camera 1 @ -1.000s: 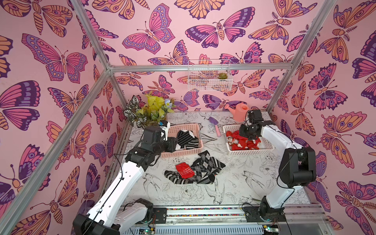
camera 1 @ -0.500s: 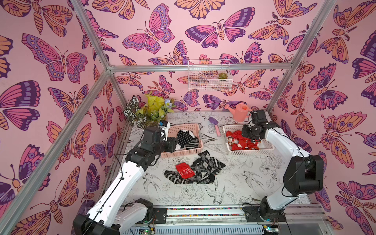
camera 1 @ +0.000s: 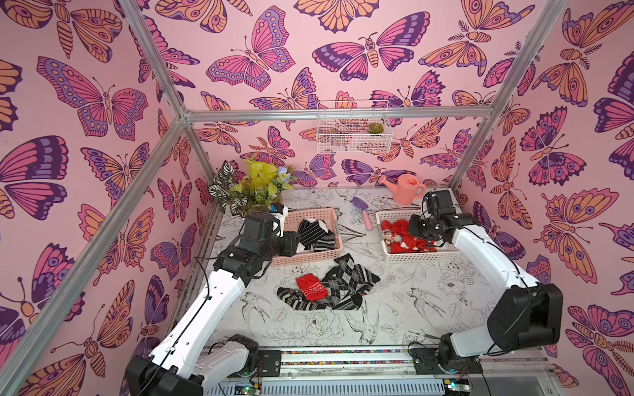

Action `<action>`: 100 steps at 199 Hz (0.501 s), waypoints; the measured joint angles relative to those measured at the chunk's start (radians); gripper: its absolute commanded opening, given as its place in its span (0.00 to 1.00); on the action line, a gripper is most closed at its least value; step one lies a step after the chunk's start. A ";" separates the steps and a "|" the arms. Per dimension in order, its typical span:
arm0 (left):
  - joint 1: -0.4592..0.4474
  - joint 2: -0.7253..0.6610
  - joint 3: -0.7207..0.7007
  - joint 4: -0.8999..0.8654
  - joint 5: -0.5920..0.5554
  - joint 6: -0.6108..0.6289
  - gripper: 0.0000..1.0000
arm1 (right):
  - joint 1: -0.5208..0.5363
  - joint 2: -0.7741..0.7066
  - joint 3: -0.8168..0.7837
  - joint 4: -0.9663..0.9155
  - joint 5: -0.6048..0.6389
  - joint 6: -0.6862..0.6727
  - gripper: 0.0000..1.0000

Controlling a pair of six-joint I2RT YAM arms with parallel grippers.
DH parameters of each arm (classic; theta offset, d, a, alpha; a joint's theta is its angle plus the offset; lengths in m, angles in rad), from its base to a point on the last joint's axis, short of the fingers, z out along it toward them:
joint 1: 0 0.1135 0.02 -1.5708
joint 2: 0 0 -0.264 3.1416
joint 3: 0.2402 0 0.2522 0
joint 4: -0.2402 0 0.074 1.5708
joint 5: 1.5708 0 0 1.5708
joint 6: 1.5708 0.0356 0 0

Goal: Sort the socks into the basket by color
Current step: Place the sock in the bin.

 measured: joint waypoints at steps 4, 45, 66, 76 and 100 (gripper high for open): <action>-0.003 0.003 0.000 -0.001 -0.002 0.000 0.45 | 0.003 -0.005 -0.002 -0.003 -0.002 0.000 0.35; -0.053 0.018 0.006 -0.048 -0.037 -0.026 0.45 | 0.042 -0.039 -0.007 -0.025 -0.014 0.000 0.35; -0.095 0.000 0.008 -0.099 -0.078 -0.062 0.45 | 0.063 -0.060 -0.017 -0.026 -0.018 -0.001 0.36; -0.127 -0.013 0.008 -0.130 -0.101 -0.085 0.46 | 0.073 -0.069 -0.021 -0.026 -0.019 -0.003 0.36; -0.214 -0.036 0.008 -0.204 -0.153 -0.147 0.48 | 0.086 -0.078 -0.022 -0.026 -0.030 -0.007 0.36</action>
